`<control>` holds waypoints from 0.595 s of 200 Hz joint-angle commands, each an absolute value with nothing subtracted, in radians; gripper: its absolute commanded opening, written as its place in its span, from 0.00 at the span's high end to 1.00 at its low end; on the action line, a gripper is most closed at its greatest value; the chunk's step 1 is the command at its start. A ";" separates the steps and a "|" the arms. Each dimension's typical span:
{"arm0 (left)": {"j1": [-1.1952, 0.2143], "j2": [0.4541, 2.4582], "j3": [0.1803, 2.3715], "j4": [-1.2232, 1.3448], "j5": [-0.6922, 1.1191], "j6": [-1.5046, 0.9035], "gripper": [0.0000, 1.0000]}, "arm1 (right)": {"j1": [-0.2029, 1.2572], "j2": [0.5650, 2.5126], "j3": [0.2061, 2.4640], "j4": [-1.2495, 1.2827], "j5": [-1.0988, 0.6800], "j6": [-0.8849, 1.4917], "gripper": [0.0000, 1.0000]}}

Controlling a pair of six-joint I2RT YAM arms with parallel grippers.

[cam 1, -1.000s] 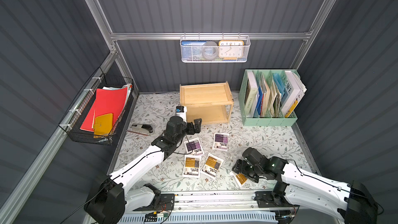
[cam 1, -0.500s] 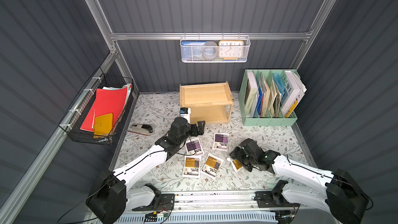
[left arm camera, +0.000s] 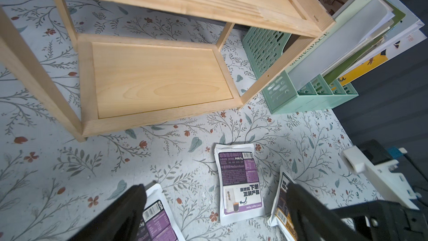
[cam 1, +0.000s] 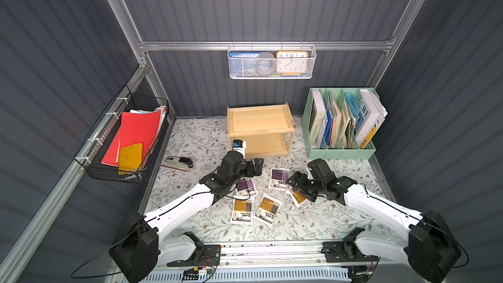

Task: Place the bagged coffee beans on the shelf by color
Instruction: Move the bagged coffee beans to the center of the board, then adjust the bagged coffee beans at the center of the board.

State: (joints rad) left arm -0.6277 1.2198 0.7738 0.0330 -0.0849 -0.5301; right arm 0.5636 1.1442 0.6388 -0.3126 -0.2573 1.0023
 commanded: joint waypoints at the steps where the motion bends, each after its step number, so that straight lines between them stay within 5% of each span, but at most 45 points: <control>1: -0.630 1.157 0.749 -0.044 -0.122 -0.589 0.00 | 0.613 1.109 0.608 -0.366 -0.326 0.977 0.10; 59: -0.630 1.078 0.661 -0.180 -0.218 -0.769 0.00 | 0.821 1.284 0.730 -0.314 -0.321 0.885 0.11; 119: -0.630 1.081 0.609 -0.274 -0.242 -0.916 0.00 | 0.885 1.501 0.867 -0.219 -0.350 0.833 0.12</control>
